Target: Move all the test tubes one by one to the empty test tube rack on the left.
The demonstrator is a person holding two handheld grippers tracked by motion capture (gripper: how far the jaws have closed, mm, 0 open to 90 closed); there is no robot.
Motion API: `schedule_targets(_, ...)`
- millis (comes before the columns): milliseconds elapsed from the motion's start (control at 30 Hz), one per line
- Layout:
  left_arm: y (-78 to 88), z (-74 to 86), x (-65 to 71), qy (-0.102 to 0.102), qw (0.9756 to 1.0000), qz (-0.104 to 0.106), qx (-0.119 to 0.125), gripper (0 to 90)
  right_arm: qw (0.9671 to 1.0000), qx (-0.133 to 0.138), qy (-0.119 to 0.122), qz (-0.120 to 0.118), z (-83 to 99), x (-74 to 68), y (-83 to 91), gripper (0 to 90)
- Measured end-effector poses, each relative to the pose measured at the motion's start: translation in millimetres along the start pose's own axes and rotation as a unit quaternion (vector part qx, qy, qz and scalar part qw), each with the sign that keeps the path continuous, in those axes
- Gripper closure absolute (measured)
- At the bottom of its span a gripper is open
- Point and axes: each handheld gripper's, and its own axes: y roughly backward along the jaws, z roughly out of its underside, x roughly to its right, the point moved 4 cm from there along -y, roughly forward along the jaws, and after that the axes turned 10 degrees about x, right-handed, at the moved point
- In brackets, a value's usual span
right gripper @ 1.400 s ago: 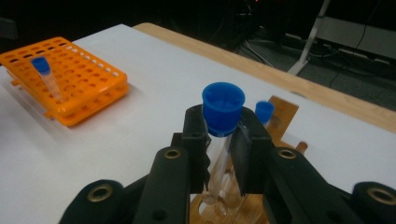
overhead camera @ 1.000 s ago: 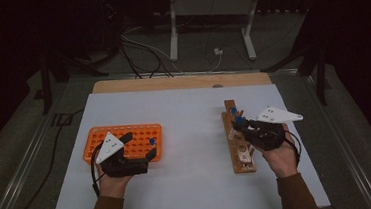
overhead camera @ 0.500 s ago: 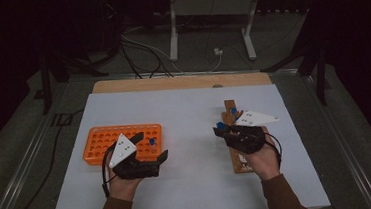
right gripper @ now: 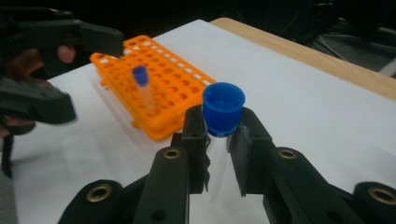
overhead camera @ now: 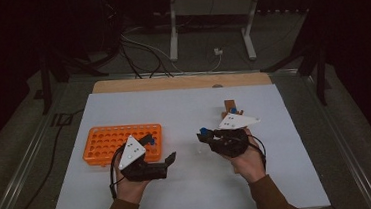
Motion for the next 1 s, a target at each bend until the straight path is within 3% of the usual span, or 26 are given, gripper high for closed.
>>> schedule_targets(333,-8.8,6.8,10.8,-0.004,0.9994,0.018,-0.028,18.2,0.9995,-0.005,0.003,-0.032,-2.5,-23.4,-23.1,77.0)
schedule_targets(433,-10.6,8.6,13.5,-0.007,0.9993,0.019,-0.033,25.6,0.9991,-0.005,0.006,-0.042,-4.2,-32.0,-28.8,77.0)
schedule_targets(667,-12.9,12.7,15.5,-0.009,0.9986,0.031,-0.043,53.6,0.9979,0.0,0.01,-0.064,-8.5,-47.8,-37.5,77.0)
schedule_targets(1000,-11.7,13.8,17.0,-0.016,0.998,0.043,-0.044,71.4,0.9972,0.001,0.007,-0.074,-8.0,-53.6,-40.6,77.0)
